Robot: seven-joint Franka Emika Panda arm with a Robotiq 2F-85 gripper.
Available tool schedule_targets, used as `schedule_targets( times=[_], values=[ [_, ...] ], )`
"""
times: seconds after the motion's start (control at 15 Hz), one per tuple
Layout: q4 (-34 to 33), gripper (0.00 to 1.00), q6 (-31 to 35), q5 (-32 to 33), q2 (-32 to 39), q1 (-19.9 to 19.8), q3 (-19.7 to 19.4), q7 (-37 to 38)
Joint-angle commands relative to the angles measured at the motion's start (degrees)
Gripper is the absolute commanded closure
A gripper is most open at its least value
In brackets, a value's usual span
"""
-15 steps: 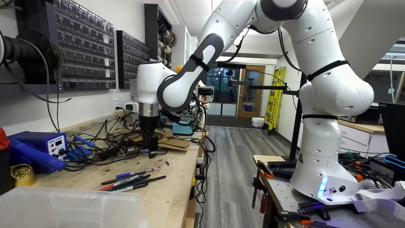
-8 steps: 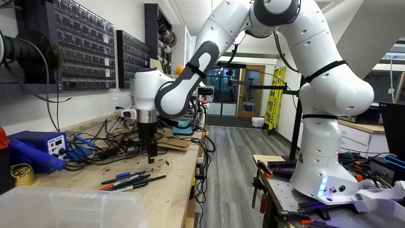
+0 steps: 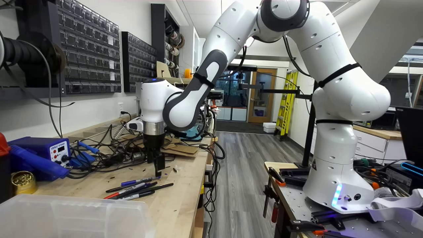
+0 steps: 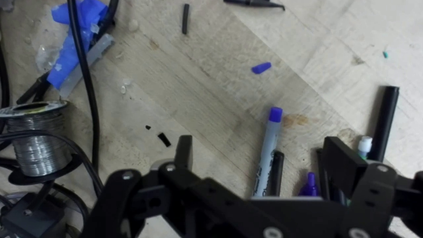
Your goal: Pick up the blue marker and put it in the box
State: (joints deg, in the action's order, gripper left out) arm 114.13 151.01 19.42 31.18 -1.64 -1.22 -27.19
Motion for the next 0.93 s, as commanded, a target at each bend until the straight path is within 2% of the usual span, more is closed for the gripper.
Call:
schedule_targets(
  times=[0.0, 0.47, 0.53, 0.67, 0.87],
  values=[
    [0.7, 0.0, 2.52, 0.93, 0.67, -1.44, 0.71, -1.39],
    [0.55, 0.0, 3.69, 0.56, 2.64, -2.17, 1.07, -2.4],
    [0.53, 0.25, 3.92, 0.48, 2.8, -2.32, 1.13, -2.41],
    [0.59, 0.33, 4.32, 0.38, 2.69, -2.48, 1.21, -2.34],
    [0.71, 0.53, 4.78, 0.4, 2.11, -2.38, 1.15, -2.07]
  ],
)
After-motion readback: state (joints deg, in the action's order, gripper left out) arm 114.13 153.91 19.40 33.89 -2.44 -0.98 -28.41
